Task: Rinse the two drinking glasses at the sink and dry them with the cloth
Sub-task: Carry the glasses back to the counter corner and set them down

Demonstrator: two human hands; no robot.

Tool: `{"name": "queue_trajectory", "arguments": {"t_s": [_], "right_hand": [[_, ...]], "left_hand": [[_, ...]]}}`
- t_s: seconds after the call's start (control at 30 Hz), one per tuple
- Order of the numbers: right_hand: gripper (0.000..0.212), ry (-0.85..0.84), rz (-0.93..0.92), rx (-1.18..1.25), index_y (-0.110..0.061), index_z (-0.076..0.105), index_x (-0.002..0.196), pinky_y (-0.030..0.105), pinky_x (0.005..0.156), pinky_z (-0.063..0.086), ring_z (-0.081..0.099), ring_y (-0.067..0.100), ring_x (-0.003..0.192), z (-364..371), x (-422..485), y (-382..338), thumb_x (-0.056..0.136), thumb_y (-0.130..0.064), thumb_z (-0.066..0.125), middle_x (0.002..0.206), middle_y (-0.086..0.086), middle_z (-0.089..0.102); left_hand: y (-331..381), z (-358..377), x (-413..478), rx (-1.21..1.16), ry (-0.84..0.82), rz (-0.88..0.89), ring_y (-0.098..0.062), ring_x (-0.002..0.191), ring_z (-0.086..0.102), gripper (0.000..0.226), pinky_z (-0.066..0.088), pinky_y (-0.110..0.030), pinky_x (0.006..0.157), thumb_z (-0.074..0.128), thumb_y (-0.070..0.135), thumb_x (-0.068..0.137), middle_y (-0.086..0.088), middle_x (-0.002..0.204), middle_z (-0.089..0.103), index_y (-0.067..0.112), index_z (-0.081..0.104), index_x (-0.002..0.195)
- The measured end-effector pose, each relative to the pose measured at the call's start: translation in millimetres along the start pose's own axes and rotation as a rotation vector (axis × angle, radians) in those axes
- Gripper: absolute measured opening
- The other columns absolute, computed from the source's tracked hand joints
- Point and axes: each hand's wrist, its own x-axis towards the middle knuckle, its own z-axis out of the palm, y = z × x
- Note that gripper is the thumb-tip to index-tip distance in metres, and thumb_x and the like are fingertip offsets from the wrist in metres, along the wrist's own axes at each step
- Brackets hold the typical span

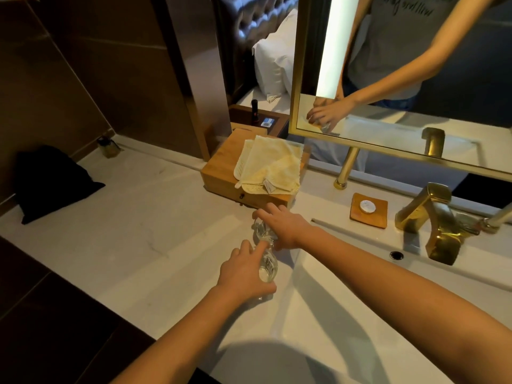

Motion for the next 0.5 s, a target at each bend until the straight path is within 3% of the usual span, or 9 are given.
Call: {"name": "queue_trajectory", "arguments": {"t_s": [0.27, 0.5], "right_hand": [[0.086, -0.073, 0.100, 0.062, -0.031, 0.033, 0.131, 0.037, 0.082, 0.052, 0.043, 0.026, 0.113, -5, 11, -14, 0.064, -0.032, 0.087, 0.126, 0.005, 0.039], [0.085, -0.033, 0.109, 0.152, -0.035, 0.034, 0.130, 0.040, 0.087, 0.053, 0.043, 0.021, 0.114, -30, 71, -70, 0.063, -0.034, 0.087, 0.124, 0.001, 0.039]], "left_hand": [[-57, -26, 13, -0.010, -0.047, 0.038, -0.022, 0.108, 0.046, 0.071, 0.047, -0.035, 0.077, 0.068, 0.048, 0.059, 0.000, 0.117, 0.040, 0.033, 0.034, 0.120], [-157, -78, 43, -0.023, -0.032, 0.099, -0.017, 0.102, 0.048, 0.069, 0.046, -0.031, 0.075, 0.070, 0.047, 0.058, 0.004, 0.111, 0.041, 0.037, 0.034, 0.116]]}}
